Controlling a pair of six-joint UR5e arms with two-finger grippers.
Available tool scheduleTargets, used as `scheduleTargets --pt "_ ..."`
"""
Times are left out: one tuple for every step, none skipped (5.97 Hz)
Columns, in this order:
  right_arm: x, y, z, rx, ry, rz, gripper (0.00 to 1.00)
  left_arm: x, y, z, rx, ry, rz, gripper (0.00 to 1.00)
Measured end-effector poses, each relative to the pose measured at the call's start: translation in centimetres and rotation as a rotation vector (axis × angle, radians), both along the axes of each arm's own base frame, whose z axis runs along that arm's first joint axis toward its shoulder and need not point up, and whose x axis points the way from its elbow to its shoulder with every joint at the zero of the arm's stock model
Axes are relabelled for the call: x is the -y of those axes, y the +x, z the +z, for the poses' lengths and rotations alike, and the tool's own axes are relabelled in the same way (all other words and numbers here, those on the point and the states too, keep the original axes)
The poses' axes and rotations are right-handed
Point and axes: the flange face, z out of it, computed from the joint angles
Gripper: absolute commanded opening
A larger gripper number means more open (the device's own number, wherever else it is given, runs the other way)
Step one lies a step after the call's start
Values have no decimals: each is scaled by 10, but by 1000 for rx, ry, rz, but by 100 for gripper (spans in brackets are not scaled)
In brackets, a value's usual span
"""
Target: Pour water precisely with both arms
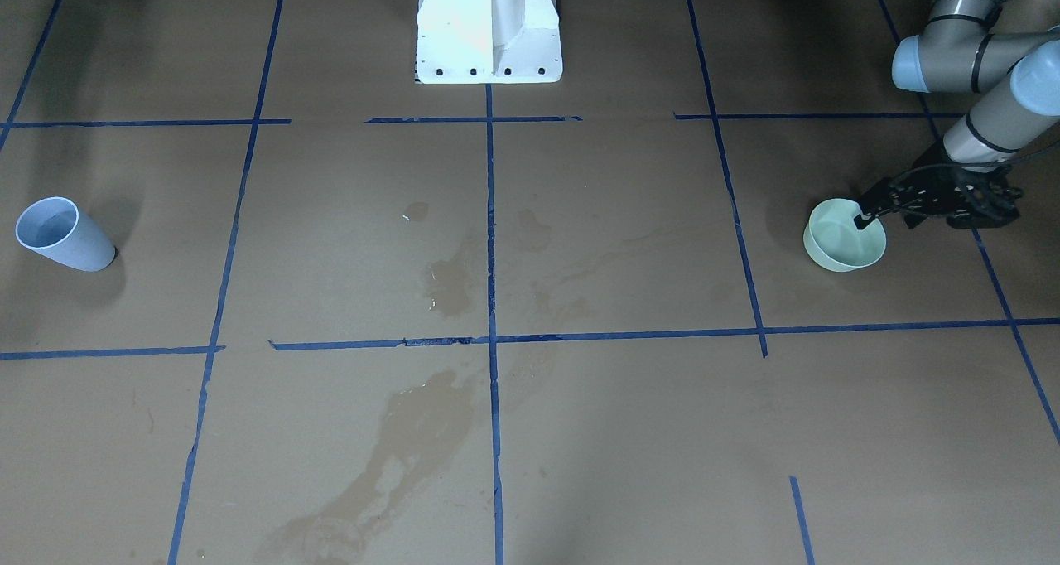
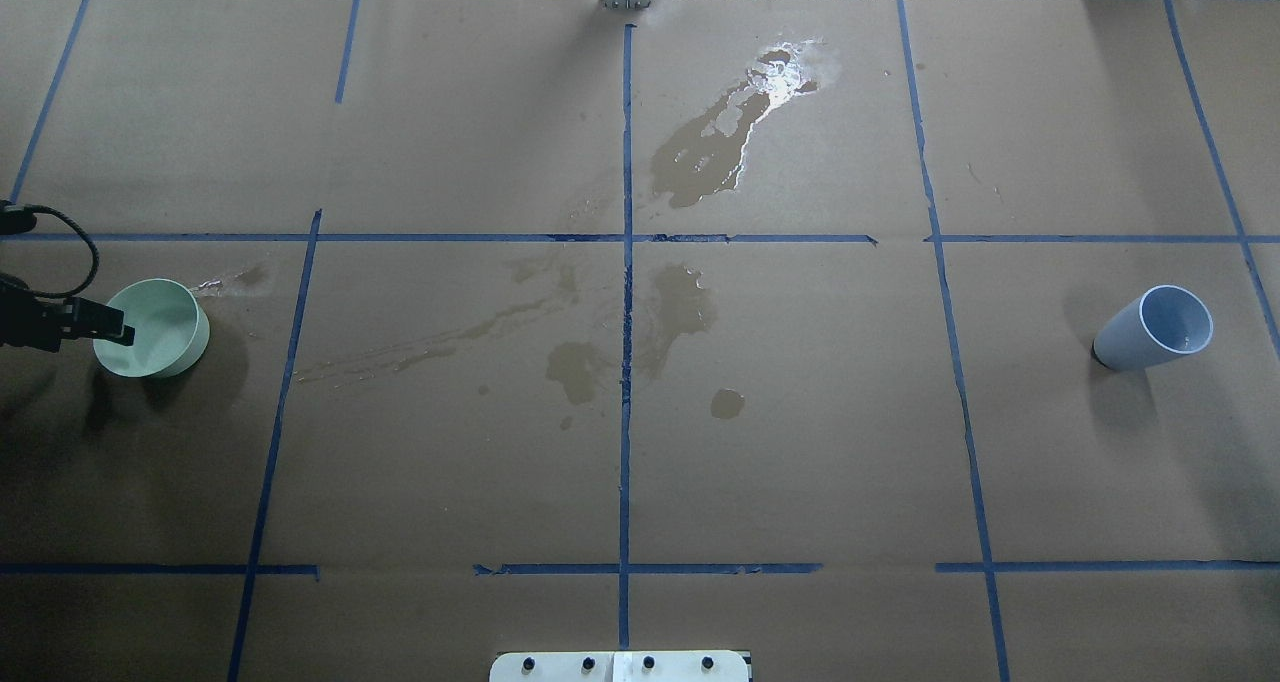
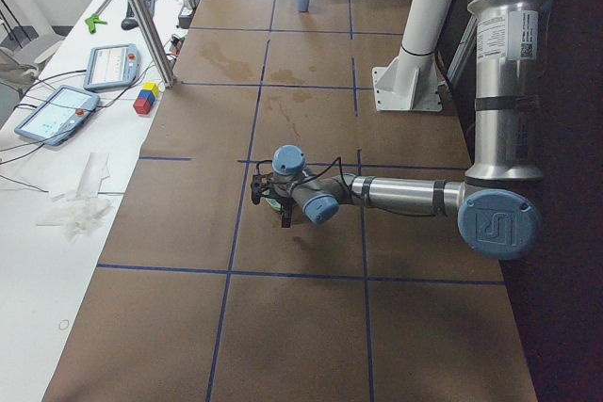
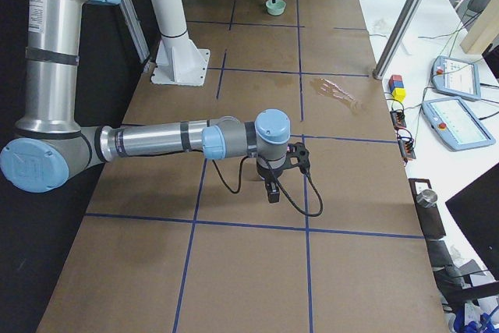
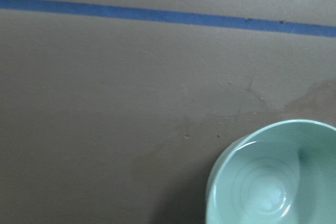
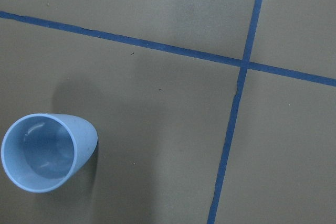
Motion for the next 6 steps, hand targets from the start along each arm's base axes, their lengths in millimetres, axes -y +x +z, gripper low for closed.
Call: scheduleTargets --pt "0 0 0 0 1 -1 100 4 7 -1 -3 -8 1 2" --pt "0 0 0 0 3 -2 100 6 10 -1 -6 -17 -3 0" --pt "0 0 0 0 3 -2 100 6 11 -1 -4 -22 -6 0" --pt "0 0 0 0 3 -2 100 7 12 -1 -5 -25 -6 0" --pt "0 0 0 0 3 -2 100 7 13 -5 -11 -24 -3 0" --pt "0 0 0 1 2 -1 100 12 15 -21 -37 -11 1 0"
